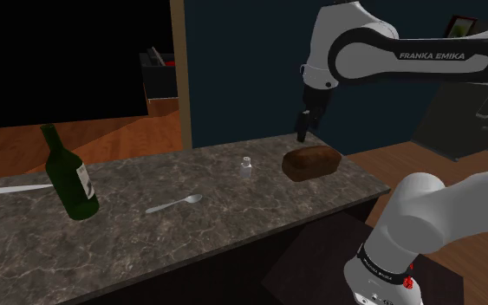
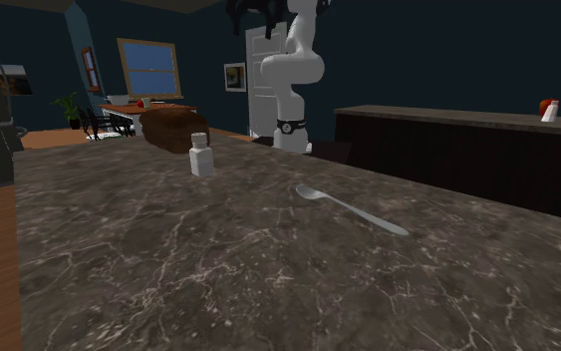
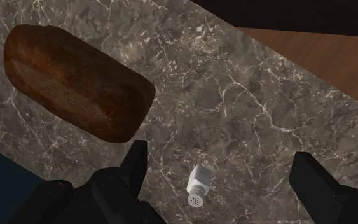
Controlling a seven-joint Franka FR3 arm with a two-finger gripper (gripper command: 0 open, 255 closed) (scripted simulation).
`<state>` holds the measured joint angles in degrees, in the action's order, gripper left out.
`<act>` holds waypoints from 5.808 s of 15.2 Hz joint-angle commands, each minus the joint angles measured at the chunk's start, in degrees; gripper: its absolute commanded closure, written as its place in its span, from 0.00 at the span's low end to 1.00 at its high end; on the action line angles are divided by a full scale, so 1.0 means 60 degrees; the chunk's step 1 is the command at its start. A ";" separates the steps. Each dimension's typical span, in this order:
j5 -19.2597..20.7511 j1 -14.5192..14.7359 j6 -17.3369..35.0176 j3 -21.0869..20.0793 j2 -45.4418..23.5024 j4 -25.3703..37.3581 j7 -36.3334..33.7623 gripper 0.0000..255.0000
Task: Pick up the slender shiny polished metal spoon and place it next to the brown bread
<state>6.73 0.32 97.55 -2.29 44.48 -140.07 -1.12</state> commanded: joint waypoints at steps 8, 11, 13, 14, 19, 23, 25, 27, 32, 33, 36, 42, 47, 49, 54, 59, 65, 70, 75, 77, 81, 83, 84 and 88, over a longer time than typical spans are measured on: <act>-0.0318 0.0542 0.2243 0.0346 -0.2070 0.0062 0.1064 0.00; -0.0528 0.0793 0.3090 0.0450 -0.3040 0.0272 0.1571 0.00; -0.0697 0.0964 0.3605 0.0504 -0.3699 0.0469 0.1929 0.00; -0.0791 0.1050 0.3847 0.0526 -0.4031 0.0584 0.2114 0.00; -0.1344 0.1460 0.4884 0.0564 -0.5690 0.1312 0.3098 0.00; -0.1858 0.1735 0.5499 0.0487 -0.6994 0.2061 0.3930 0.00; -0.2117 0.1844 0.5736 0.0405 -0.7632 0.2486 0.4345 0.00; -0.2363 0.1930 0.5930 0.0293 -0.8261 0.2943 0.4749 0.00; -0.2862 0.2080 0.6240 -0.0091 -0.9792 0.4209 0.5672 0.00; -0.2936 0.2106 0.6275 -0.0178 -1.0093 0.4482 0.5838 0.00; -0.3103 0.2187 0.6332 -0.0449 -1.0986 0.5342 0.6296 0.00; -0.3211 0.2373 0.6269 -0.0913 -1.2505 0.6960 0.6959 0.00; -0.3207 0.2464 0.6679 -0.0926 -1.2962 0.7020 0.6956 0.00; -0.3203 0.2512 0.6877 -0.0931 -1.3212 0.7078 0.6953 0.00; -0.3203 0.2512 0.6877 -0.0931 -1.3212 0.7078 0.6953 0.00; -0.3203 0.2512 0.6876 -0.0931 -1.3210 0.7077 0.6953 1.00; -0.3203 0.2512 0.6876 -0.0931 -1.3210 0.7077 0.6953 1.00; -0.3185 0.2509 0.6615 -0.0923 -1.2968 0.7101 0.6888 1.00; -0.3152 0.2504 0.6158 -0.0910 -1.2594 0.7193 0.6779 1.00; -0.3139 0.2501 0.5970 -0.0906 -1.2454 0.7244 0.6735 1.00; -0.3111 0.2497 0.5585 -0.0897 -1.2190 0.7373 0.6647 1.00; -0.3097 0.2494 0.5388 -0.0893 -1.2067 0.7451 0.6603 1.00; -0.3090 0.2493 0.5289 -0.0891 -1.2008 0.7493 0.6581 1.00; -0.3061 0.2488 0.4884 -0.0884 -1.1784 0.7681 0.6492 1.00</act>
<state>-11.68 15.28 127.51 -7.61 -26.52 -94.31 37.92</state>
